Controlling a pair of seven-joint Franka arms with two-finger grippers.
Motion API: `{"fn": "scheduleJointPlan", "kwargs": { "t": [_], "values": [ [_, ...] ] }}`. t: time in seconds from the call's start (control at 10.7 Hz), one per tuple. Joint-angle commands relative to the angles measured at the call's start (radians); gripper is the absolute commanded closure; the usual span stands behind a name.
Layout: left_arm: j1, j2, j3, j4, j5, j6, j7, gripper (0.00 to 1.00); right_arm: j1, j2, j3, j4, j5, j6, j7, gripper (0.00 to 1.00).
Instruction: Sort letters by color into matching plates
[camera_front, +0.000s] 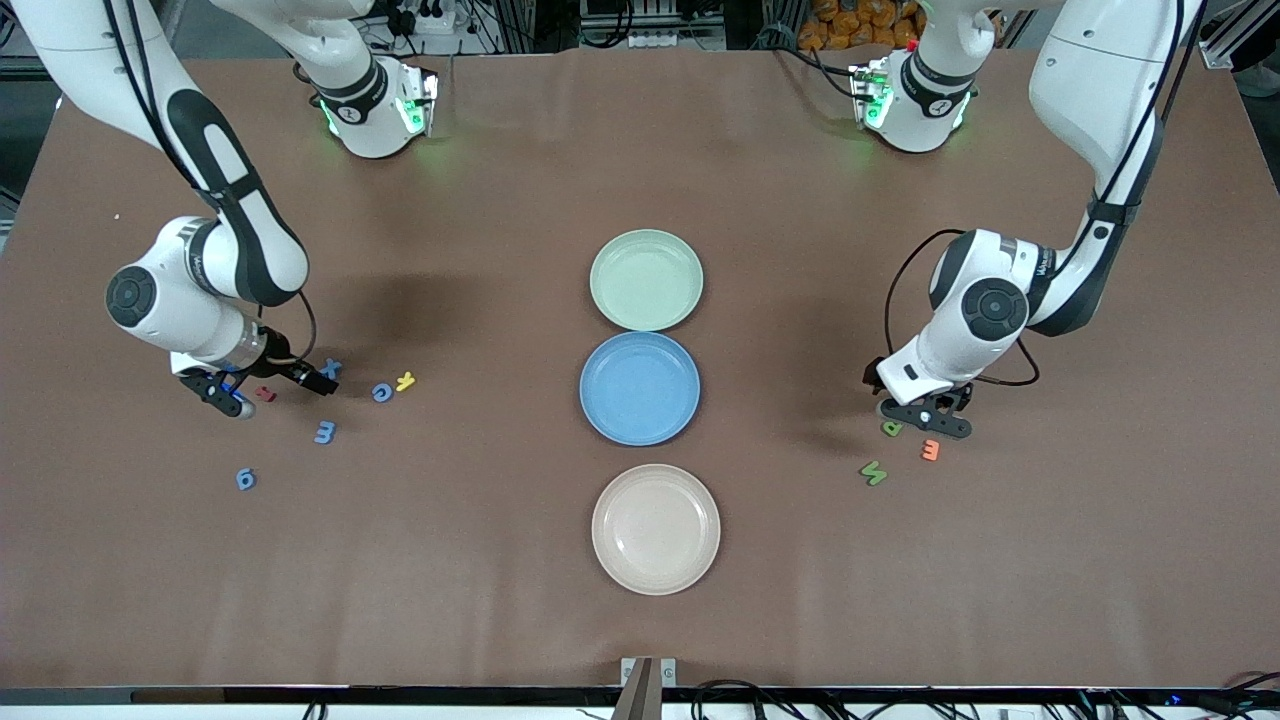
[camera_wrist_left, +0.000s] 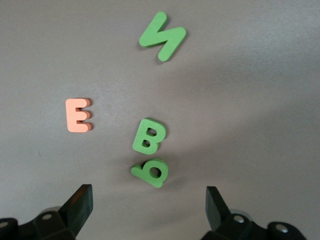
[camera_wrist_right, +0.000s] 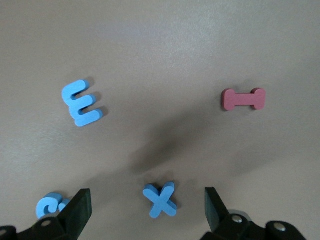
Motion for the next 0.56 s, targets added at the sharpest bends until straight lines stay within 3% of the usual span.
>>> {"fn": "scheduleJointPlan", "kwargs": {
  "t": [0.0, 0.09, 0.47],
  "values": [
    [-0.002, -0.008, -0.016, -0.023, 0.039, 0.026, 0.014, 0.01, -0.005, -0.003, 0.003, -0.032, 0.013, 0.027, 0.01, 0.0],
    [-0.001, -0.005, -0.018, -0.027, 0.039, 0.033, 0.026, 0.01, -0.005, 0.0, 0.003, -0.04, 0.013, 0.03, 0.01, 0.01],
    [0.018, 0.015, -0.019, -0.031, 0.039, 0.083, 0.141, 0.01, 0.0, 0.008, 0.005, -0.075, 0.009, 0.08, 0.008, 0.22]
  ]
}}
